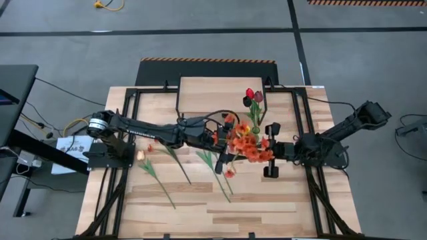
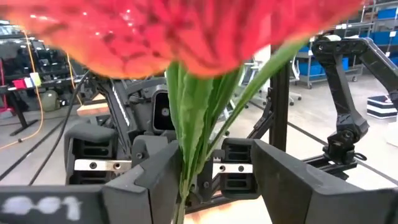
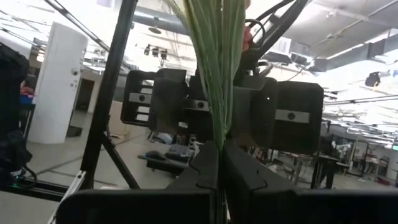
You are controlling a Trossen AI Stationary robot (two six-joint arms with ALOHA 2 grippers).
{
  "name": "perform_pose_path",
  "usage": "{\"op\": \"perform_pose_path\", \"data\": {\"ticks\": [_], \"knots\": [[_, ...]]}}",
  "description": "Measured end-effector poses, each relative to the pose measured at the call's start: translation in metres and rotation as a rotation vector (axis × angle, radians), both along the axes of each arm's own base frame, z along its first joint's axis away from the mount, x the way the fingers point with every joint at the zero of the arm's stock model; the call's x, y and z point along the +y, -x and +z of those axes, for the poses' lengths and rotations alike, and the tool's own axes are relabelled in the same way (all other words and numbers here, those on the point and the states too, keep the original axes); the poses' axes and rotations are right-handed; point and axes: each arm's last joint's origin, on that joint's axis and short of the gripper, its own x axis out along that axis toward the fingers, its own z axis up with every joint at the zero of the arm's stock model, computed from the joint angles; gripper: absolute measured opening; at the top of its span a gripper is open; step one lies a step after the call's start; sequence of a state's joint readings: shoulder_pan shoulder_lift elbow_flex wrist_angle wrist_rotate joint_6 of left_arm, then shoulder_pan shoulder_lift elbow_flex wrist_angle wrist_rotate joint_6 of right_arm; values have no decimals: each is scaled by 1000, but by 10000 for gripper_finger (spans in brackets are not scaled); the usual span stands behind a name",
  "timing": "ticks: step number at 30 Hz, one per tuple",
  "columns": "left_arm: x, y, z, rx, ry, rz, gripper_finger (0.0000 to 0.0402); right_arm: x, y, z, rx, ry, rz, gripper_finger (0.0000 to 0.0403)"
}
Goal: Pick and place flowers into a vace then onto a shelf
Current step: Put the right orange flowers into the green vase
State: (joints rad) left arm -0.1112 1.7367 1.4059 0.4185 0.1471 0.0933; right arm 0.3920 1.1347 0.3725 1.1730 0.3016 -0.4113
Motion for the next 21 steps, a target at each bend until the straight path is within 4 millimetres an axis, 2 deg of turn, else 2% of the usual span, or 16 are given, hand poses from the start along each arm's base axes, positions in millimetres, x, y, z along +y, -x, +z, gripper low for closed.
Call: {"op": "perform_pose_path", "data": {"ticks": [9,12,15,21], "knots": [[2,0,0,-4,7,70,181,0,0,0,2,-3,1,1],[3,0,2,-14,10,89,165,0,0,0,2,-3,1,1],[3,0,2,-21,12,103,128,0,0,0,3,-3,-1,1],[3,0,2,-17,11,101,15,0,0,-1,7,-2,-2,2]]}}
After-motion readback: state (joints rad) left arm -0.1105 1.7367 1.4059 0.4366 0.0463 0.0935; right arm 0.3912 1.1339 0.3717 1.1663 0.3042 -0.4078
